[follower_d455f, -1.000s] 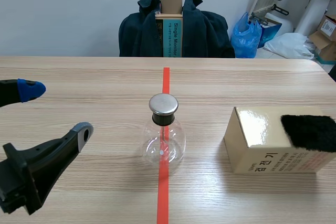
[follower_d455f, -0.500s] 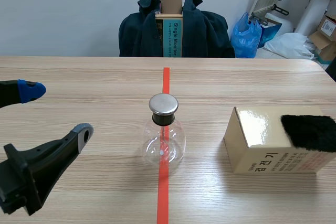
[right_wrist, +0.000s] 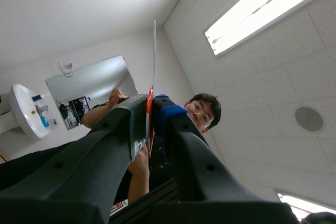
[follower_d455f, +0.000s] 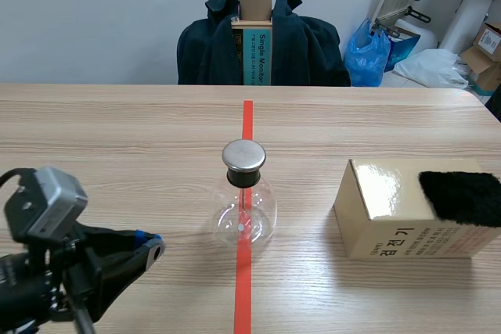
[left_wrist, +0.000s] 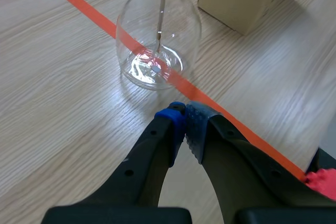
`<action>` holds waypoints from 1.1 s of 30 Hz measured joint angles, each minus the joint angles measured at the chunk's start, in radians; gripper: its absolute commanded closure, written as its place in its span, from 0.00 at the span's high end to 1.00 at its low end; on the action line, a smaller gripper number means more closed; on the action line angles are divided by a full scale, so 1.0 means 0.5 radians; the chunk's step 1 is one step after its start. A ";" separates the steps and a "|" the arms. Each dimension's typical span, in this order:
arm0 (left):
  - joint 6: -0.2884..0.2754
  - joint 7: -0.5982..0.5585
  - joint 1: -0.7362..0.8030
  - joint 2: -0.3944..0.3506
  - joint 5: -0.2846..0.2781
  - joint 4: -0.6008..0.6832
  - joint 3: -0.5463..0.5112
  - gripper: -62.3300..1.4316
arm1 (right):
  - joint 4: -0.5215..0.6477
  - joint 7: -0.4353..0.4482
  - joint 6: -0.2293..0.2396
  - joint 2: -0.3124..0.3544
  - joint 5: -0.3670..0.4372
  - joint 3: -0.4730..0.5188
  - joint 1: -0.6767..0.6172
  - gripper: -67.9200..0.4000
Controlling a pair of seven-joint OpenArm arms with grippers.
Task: Do the electroscope experiment.
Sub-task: 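Bring the plate to the electroscope and point at the metal foil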
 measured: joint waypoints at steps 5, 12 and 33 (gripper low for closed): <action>0.025 -0.071 -0.410 0.067 0.012 -0.354 0.191 0.06 | 0.000 0.008 0.000 0.000 0.000 0.000 0.000 0.02; 0.022 -0.100 -0.610 0.155 0.076 -0.574 0.323 0.06 | 0.000 -0.144 -0.005 0.000 0.000 0.001 0.000 0.02; 0.069 -0.175 -0.642 0.193 0.075 -0.635 0.396 0.06 | -0.381 0.017 -0.002 -0.198 -0.108 -0.195 0.246 0.02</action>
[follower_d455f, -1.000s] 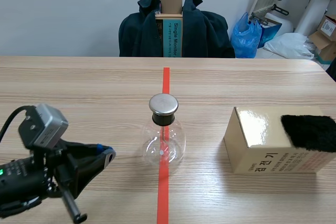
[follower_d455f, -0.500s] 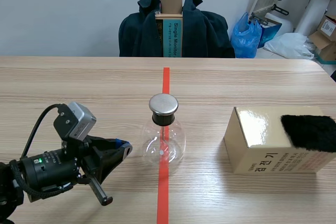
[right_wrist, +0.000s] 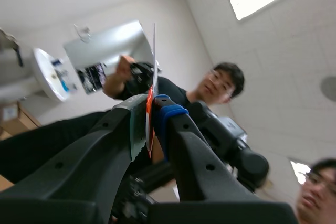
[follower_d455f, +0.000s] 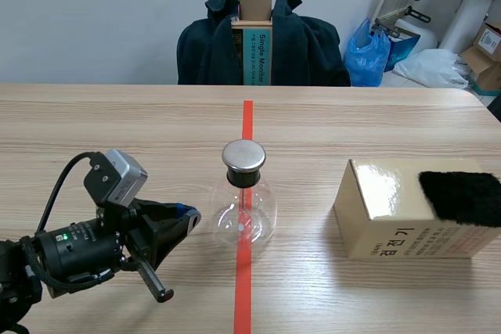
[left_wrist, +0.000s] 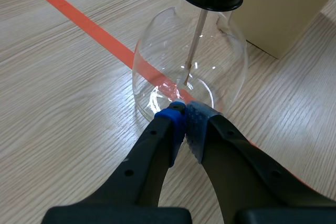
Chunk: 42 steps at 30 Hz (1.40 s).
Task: Do the electroscope experiment.
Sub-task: 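Bring the plate to the electroscope and point at the metal foil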
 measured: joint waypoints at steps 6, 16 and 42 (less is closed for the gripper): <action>0.000 0.000 0.000 0.000 0.000 0.000 0.000 0.06 | -0.077 0.153 0.127 -0.177 -0.211 -0.443 0.166 0.02; 0.000 0.000 0.000 0.000 0.000 0.000 0.000 0.06 | -0.227 0.268 0.267 -0.304 -0.478 -0.985 0.237 0.02; 0.000 0.000 0.000 0.000 0.000 0.000 0.000 0.06 | -0.685 0.336 0.268 -0.322 -0.856 -1.169 0.236 0.02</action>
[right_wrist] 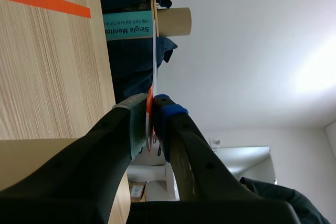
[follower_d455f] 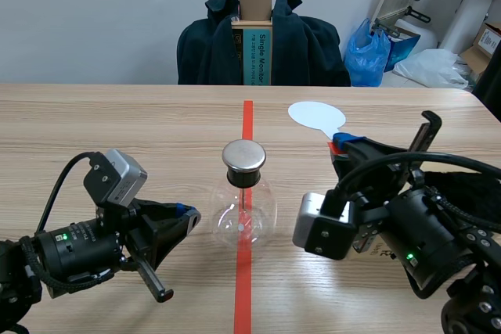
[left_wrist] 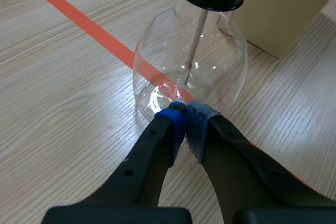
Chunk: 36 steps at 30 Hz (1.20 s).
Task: Do the electroscope experiment.
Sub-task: 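Bring the plate to the electroscope and point at the metal foil, then move the plate toward and away from the electroscope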
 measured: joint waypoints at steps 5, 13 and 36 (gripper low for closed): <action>0.000 0.000 0.000 0.000 0.000 0.000 0.000 0.06 | 0.000 0.111 -0.001 0.001 -0.050 0.000 0.000 0.02; 0.000 0.000 0.000 0.000 0.000 0.000 0.000 0.06 | 0.000 0.352 0.000 0.001 -0.125 0.000 0.000 0.02; 0.000 0.001 0.000 0.000 0.000 0.000 0.000 0.06 | 0.000 0.723 -0.001 0.002 -0.259 0.000 0.000 0.02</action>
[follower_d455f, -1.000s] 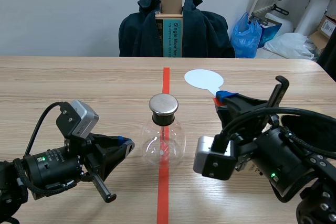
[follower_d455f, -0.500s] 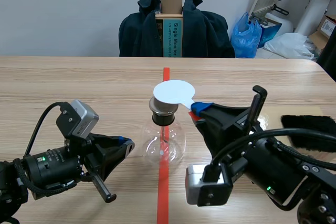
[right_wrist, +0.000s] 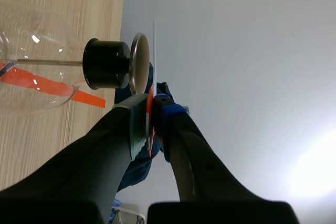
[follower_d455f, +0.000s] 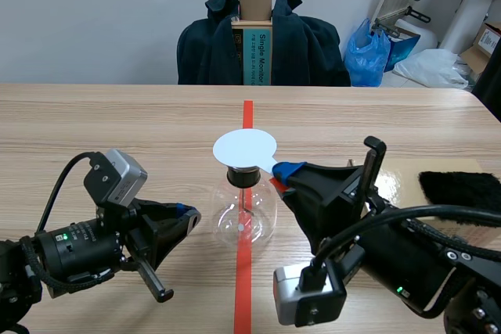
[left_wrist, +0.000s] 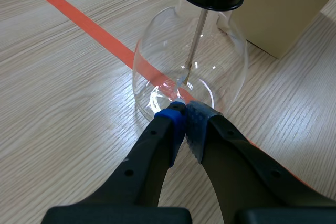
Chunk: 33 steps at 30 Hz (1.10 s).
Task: Do the electroscope experiment.
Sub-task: 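Move the plate toward and away from the electroscope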
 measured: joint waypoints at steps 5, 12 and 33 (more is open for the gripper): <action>0.000 0.001 0.000 0.000 0.000 0.000 0.000 0.06 | 0.000 -0.052 0.000 0.000 0.000 0.000 0.000 0.02; 0.000 0.001 0.000 0.000 0.000 0.000 0.000 0.06 | 0.000 -0.391 0.000 -0.001 0.002 0.000 0.000 0.02; 0.000 0.001 0.000 0.000 0.000 0.000 0.000 0.06 | 0.000 -0.639 0.000 -0.001 0.008 0.000 0.000 0.02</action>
